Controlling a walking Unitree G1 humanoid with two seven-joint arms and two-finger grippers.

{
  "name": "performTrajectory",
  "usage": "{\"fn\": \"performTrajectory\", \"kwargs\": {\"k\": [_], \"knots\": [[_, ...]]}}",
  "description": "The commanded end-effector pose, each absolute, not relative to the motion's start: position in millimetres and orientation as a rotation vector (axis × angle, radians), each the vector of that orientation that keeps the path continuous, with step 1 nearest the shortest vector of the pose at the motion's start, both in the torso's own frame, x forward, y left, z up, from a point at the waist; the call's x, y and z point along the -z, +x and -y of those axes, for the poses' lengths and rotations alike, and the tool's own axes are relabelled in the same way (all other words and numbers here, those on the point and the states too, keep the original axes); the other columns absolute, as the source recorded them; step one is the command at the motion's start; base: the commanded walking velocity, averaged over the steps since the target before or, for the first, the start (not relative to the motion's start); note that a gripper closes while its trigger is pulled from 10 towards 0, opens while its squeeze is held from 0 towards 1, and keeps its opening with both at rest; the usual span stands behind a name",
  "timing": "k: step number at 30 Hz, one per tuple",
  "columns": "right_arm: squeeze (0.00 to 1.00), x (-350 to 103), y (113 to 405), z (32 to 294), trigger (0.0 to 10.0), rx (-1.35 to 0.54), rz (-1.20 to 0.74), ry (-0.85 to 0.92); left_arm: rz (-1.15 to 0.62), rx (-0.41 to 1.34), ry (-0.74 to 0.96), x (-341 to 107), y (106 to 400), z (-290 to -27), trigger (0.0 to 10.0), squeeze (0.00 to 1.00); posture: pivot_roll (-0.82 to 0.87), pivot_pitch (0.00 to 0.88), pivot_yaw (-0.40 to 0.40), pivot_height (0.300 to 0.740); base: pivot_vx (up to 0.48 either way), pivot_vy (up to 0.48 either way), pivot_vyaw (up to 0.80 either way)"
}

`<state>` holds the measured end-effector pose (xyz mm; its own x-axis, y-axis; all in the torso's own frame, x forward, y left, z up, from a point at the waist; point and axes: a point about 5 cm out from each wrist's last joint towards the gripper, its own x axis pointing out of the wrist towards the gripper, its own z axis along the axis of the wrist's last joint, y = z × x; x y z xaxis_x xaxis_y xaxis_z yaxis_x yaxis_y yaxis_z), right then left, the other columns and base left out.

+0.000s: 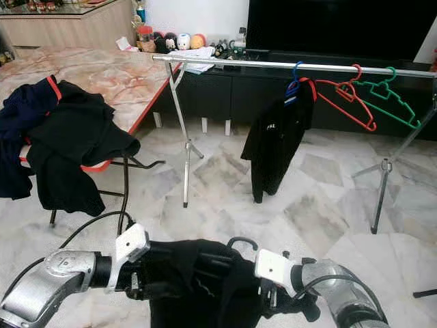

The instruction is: Hang hanger

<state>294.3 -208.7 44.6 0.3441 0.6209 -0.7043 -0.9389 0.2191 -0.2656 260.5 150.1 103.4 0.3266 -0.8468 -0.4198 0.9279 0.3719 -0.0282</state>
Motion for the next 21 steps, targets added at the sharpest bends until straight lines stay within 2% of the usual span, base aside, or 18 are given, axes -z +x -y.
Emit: {"fn": "performTrajectory", "kwargs": {"k": [1, 5, 13, 14, 15, 21], "knots": [[0.0, -46.4, 293.5, 207.5, 0.0, -1.172, -0.485, -0.778, -0.381, 1.153, 0.261, -106.5, 264.5, -153.3, 10.0, 1.0, 0.04, 0.071, 0.0, 0.74, 0.0, 0.0, 0.0], [0.0, -43.7, 289.8, 207.5, 0.0, -1.2, -0.49, -0.788, -0.305, 1.164, 0.218, -122.5, 268.3, -148.9, 10.0, 1.0, 0.04, 0.072, -0.003, 0.74, 0.0, 0.0, 0.0], [0.0, -44.9, 289.6, 205.9, 0.0, -1.215, -0.469, -0.789, -0.268, 1.189, 0.223, -130.7, 270.5, -150.8, 10.0, 1.0, 0.04, 0.07, 0.0, 0.74, 0.0, 0.0, 0.0], [0.0, -45.3, 289.8, 205.6, 0.0, -1.216, -0.465, -0.789, -0.282, 1.201, 0.235, -128.4, 269.5, -151.4, 10.0, 0.55, 0.04, 0.07, 0.0, 0.74, 0.0, 0.0, 0.0], [0.0, -45.7, 290.0, 205.4, 0.0, -1.217, -0.461, -0.79, -0.298, 1.22, 0.246, -125.6, 267.6, -151.7, 10.0, 0.0, 0.04, 0.07, 0.0, 0.74, 0.0, 0.0, 0.0], [0.0, -48.9, 291.4, 203.5, 0.0, -1.229, -0.436, -0.791, -0.374, 1.306, 0.247, -113.6, 256.4, -151.8, 10.0, 0.0, 0.04, 0.068, 0.001, 0.74, 0.0, 0.0, 0.0]]}}
